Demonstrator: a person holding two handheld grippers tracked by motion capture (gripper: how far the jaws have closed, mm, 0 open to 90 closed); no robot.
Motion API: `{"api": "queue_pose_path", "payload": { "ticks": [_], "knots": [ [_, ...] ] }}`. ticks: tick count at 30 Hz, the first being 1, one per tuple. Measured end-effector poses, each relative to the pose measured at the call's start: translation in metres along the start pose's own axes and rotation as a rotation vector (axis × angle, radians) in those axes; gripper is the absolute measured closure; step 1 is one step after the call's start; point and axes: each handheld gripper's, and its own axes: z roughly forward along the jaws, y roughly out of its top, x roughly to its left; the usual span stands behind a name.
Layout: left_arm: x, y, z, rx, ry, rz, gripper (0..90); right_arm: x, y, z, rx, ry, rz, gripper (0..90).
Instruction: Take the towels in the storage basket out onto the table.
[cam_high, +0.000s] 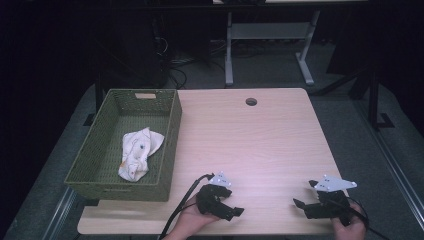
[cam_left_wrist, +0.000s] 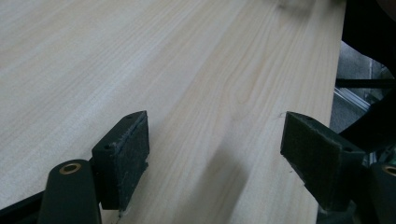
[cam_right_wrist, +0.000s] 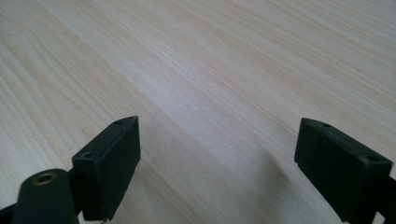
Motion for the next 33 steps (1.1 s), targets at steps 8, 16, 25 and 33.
{"api": "queue_pose_path", "payload": {
  "ticks": [8,16,25,33],
  "knots": [
    [-0.005,0.017,-0.009,-0.032,0.017,0.041,23.3,0.002,0.000,0.000,-0.001,-0.003,0.005,14.0],
    [0.003,0.037,-0.025,-0.037,-0.006,0.024,23.1,0.005,0.004,0.001,0.008,-0.007,0.002,14.0],
    [0.024,0.055,-0.044,-0.035,0.036,-0.041,19.4,0.005,0.003,-0.001,0.005,-0.010,-0.010,14.0],
    [0.035,0.072,-0.066,-0.011,0.077,-0.044,18.6,0.005,0.003,-0.002,0.003,-0.011,-0.005,14.0]
  ]
}}
